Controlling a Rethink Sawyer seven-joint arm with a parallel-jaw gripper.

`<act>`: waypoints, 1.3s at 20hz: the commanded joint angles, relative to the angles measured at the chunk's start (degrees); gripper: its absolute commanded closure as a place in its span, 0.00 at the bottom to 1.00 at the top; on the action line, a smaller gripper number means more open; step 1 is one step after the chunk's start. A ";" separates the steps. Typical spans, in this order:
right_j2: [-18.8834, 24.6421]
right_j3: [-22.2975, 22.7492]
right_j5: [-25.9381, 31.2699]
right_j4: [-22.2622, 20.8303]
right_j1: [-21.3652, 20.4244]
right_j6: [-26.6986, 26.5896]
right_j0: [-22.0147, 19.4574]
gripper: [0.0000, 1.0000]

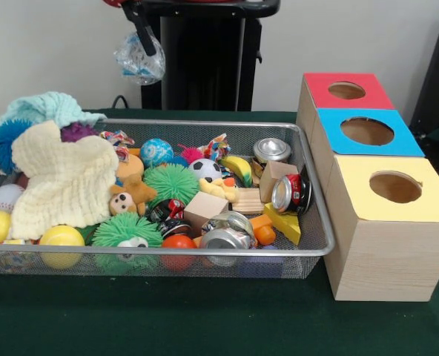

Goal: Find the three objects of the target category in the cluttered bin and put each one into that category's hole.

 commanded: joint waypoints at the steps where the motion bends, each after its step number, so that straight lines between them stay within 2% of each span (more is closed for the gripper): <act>1: 6.27 2.42 3.49 12.04 -5.09 11.85 0.00 1.00; 5: 11.79 5.17 0.07 18.99 -5.26 11.16 -1.07 1.00; 6: 18.10 6.49 -4.13 19.24 -3.76 14.74 -3.61 1.00; 7: 21.96 7.31 -7.29 17.91 -2.23 17.99 -5.20 1.00; 8: 29.38 9.81 -14.73 10.79 1.84 27.93 -8.92 1.00; 9: 30.84 10.38 -16.52 8.49 2.43 31.89 -9.12 1.00; 10: 31.46 10.68 -18.81 5.73 3.08 36.84 -8.51 1.00; 14: 34.04 10.69 -22.61 3.38 3.13 46.76 -6.81 1.00; 17: 33.25 10.19 -22.29 3.22 1.04 50.12 -5.23 1.00; 22: 31.40 9.65 -23.38 0.65 2.30 52.13 -4.12 1.00; 26: 31.03 8.88 -22.71 -0.91 1.44 55.93 -2.97 1.00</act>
